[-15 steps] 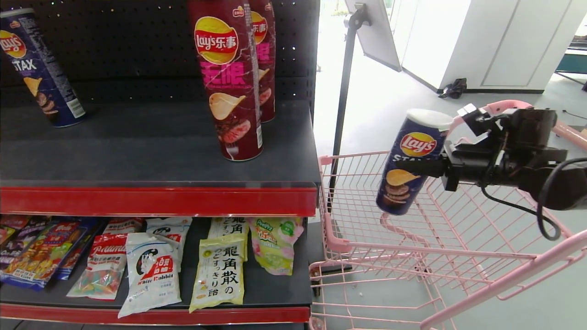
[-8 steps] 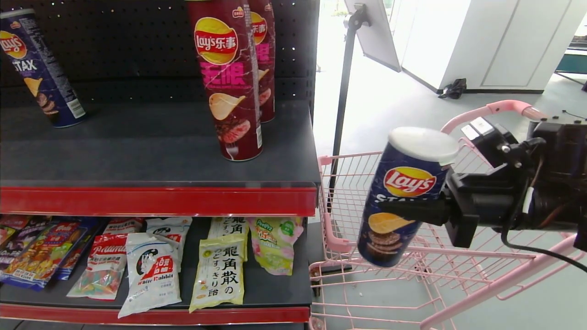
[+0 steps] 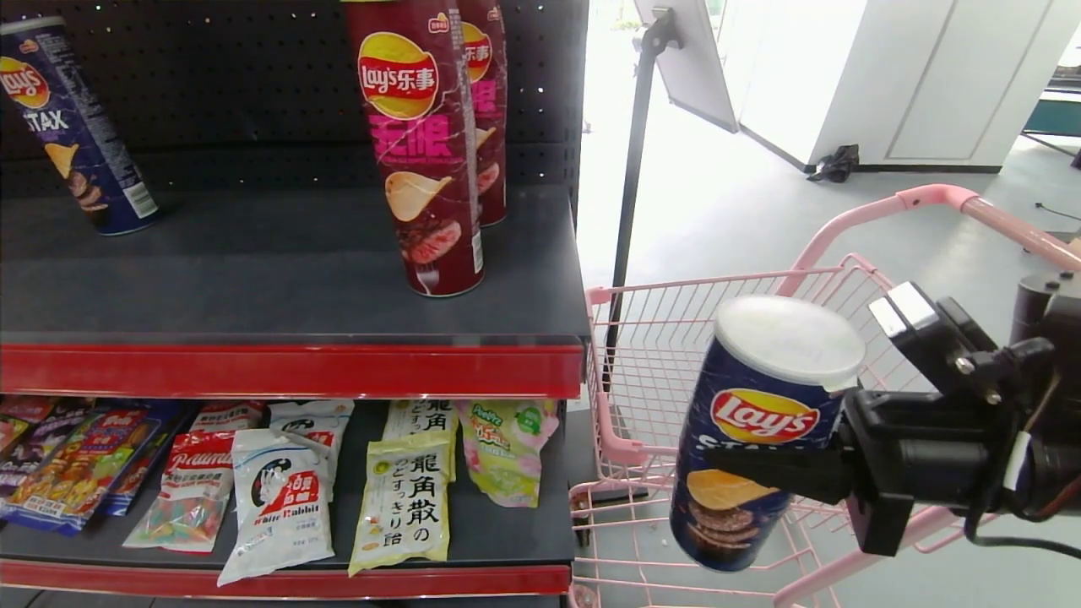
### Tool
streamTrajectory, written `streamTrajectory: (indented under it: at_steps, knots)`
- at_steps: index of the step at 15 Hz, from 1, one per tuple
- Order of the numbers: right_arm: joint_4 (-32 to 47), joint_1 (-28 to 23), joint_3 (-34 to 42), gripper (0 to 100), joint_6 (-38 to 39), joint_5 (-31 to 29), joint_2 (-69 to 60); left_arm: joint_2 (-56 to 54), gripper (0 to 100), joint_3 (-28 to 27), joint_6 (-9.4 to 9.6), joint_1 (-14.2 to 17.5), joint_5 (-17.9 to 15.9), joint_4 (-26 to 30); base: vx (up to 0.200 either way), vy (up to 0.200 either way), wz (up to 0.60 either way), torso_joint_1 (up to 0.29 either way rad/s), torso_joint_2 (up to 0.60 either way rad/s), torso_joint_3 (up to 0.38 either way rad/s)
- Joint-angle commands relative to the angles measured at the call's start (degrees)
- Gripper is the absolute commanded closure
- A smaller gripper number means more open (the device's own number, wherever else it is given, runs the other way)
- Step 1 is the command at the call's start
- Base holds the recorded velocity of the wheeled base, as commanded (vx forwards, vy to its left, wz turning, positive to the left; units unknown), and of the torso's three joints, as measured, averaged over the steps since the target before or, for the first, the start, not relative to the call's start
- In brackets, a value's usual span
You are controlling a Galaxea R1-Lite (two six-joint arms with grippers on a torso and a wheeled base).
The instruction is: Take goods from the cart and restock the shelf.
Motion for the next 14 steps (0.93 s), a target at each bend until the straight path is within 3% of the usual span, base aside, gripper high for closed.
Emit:
streamTrajectory:
  at_steps: [1,7,14]
  knots:
    - [-0.10,-0.84,2.78,100,-0.01,-0.11,-2.96,0.09,0,0.02,-0.02,0.01,0.01,-0.01,0.000,0.000,0.00,0.000,0.00,0.000]
    - [-0.10,-0.57,1.64,100,-0.10,-0.11,-2.61,0.09,0,0.02,-0.02,0.01,0.01,-0.01,0.000,0.000,0.00,0.023,-0.07,-0.041]
    - [-0.01,0.31,-0.03,100,-0.10,-0.02,-2.61,0.09,0,0.02,-0.02,0.01,0.01,-0.01,0.000,0.000,0.00,0.195,-0.50,-0.307]
